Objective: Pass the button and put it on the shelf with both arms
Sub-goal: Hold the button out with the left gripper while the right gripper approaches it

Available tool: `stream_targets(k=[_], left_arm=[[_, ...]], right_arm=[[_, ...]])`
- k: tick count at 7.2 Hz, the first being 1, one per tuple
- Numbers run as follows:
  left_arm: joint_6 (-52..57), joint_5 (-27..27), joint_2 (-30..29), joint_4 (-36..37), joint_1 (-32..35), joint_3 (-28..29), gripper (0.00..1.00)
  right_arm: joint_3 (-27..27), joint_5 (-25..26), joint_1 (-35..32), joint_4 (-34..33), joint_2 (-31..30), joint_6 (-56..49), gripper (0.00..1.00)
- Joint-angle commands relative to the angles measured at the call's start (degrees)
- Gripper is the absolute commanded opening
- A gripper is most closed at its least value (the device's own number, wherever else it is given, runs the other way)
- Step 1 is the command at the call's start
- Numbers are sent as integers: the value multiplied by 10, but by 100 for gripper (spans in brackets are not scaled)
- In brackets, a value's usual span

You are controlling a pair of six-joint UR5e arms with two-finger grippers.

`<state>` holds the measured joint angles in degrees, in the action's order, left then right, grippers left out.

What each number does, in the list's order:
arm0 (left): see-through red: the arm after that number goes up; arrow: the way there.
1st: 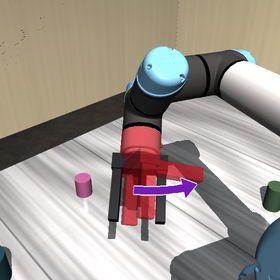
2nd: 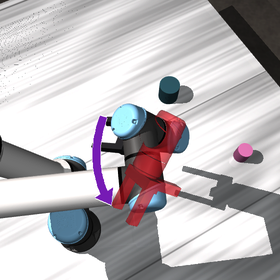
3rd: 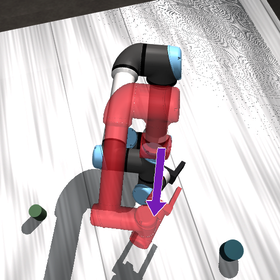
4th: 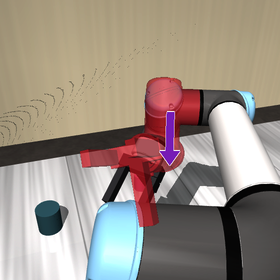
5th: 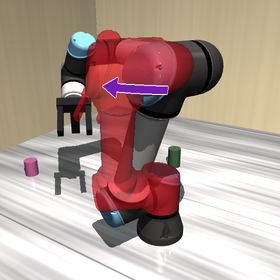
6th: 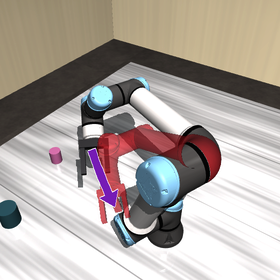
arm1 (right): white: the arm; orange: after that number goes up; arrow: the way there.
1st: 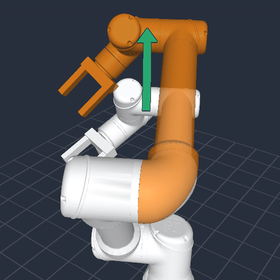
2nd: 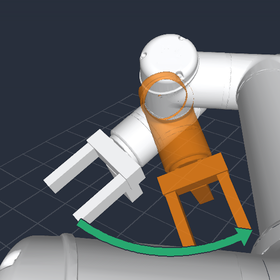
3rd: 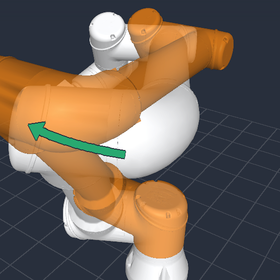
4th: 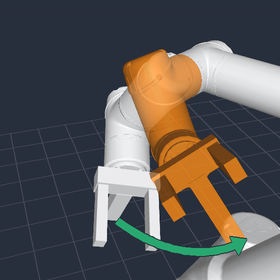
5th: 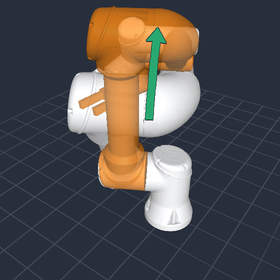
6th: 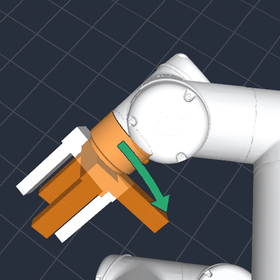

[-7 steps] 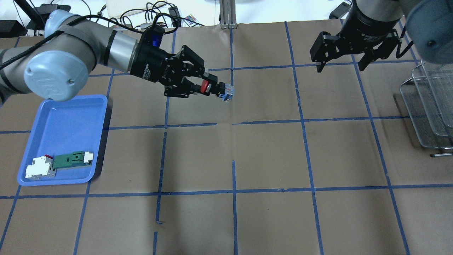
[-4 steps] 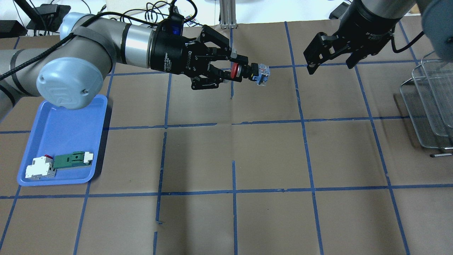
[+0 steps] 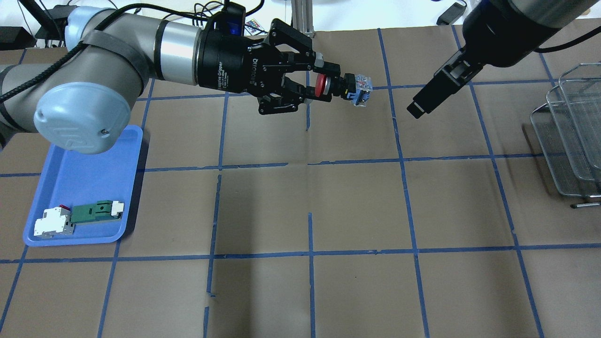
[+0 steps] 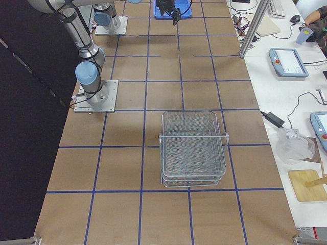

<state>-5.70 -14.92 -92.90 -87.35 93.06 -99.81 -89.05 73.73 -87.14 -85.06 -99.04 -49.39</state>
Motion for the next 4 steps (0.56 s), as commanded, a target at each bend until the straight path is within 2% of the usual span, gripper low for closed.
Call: stream_targets(k=[1,4], left_arm=[[-1,-3,6,0,4,-3,0],[-12,-3,7,0,4,-2,0]], right_arm=[[2,-68,7,6,-16,-117,100],[-29,-83,-4,23,-61,-243,100]])
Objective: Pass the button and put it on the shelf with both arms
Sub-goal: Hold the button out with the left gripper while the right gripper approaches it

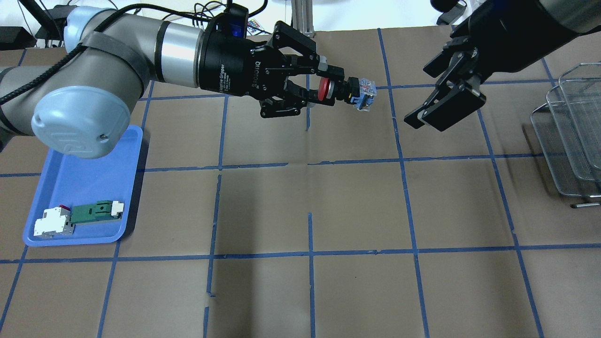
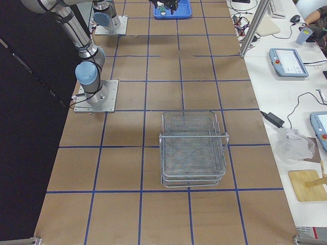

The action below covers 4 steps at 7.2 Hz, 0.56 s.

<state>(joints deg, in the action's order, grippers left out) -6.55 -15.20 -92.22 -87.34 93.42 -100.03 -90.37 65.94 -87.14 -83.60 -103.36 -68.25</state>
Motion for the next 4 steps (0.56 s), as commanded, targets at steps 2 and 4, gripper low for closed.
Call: stream_targets(k=[2,4], left_arm=[[-6,0,0,1,0,0,0],[-6,-1,2,0,1,0,0]], right_arm=[[-18,-6,-7,2,-27,-85,100],[-10,-23,-8,-2,-3,-80,100]])
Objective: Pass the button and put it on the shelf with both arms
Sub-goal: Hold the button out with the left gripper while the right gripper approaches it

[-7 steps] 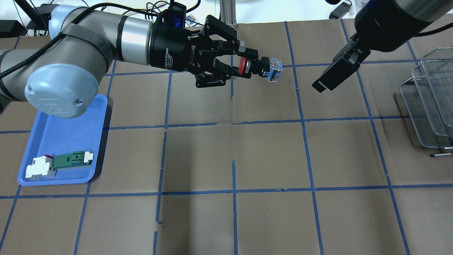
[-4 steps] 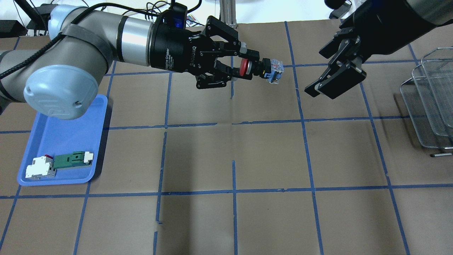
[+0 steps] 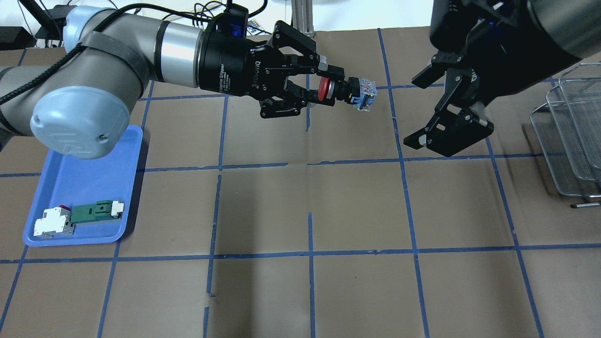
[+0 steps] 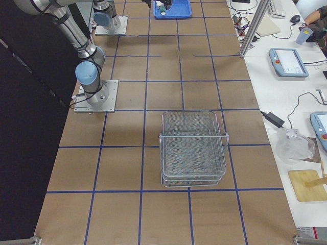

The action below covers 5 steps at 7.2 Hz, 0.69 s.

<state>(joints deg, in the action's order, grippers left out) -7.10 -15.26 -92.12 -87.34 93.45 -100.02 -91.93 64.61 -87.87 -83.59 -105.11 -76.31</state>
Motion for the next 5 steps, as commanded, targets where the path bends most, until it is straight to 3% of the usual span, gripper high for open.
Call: stream_targets(k=[1,2,5], left_arm=[[3,-1,-1,-1,0,-1,0],[2,-3,-2,0,1,-1,0],[1,-4,6,-2,17,-1,0]], right_arm=[[5,-12,-12,-4,19,4,100],[6,-36,-23,-32,22,15,100],[5,-36,-24,-41,49,27,100]])
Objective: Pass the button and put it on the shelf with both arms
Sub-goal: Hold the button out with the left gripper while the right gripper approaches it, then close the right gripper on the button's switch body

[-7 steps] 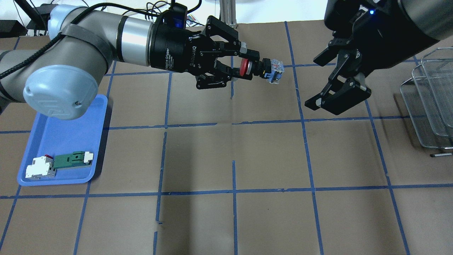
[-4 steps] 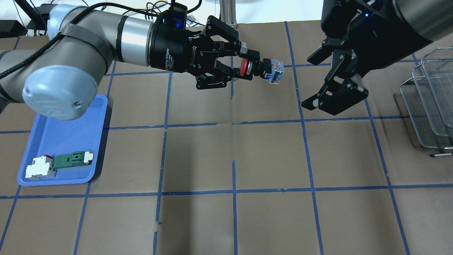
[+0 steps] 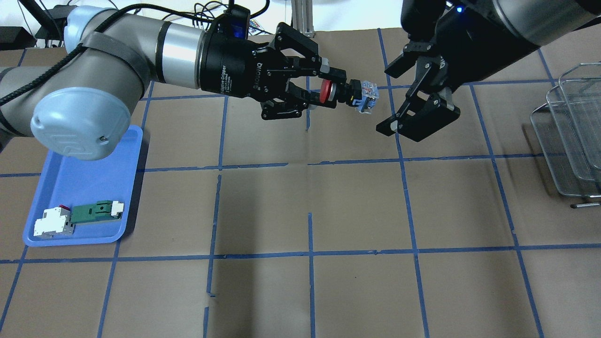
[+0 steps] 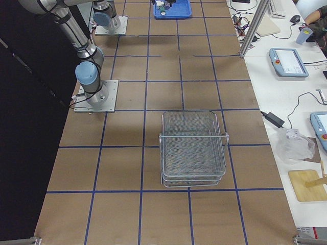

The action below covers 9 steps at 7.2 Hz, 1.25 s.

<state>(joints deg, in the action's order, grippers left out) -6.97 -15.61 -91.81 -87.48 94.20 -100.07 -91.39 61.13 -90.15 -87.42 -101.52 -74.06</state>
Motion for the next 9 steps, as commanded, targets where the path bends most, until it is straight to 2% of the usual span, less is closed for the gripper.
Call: stream_targets(k=[1,5,6,7,8,9], left_arm=[[-1,0,14,-1,15,0,0],[-3,0,17,-1,20,0,0],[-3,0,17,-1,20,0,0],[-3,0,17,-1,20,0,0],[-3,1,17,-1,20,0,0],[-3,1,20,-1,20,0,0]], right_arm=[[1,-2,-1,-2,13,5,100],[2,0,-15,6,11,7,100],[3,5,-15,2,12,12,49],[3,9,-15,4,12,14,13],[2,14,-15,4,12,14,0],[1,15,-15,3,12,14,0]])
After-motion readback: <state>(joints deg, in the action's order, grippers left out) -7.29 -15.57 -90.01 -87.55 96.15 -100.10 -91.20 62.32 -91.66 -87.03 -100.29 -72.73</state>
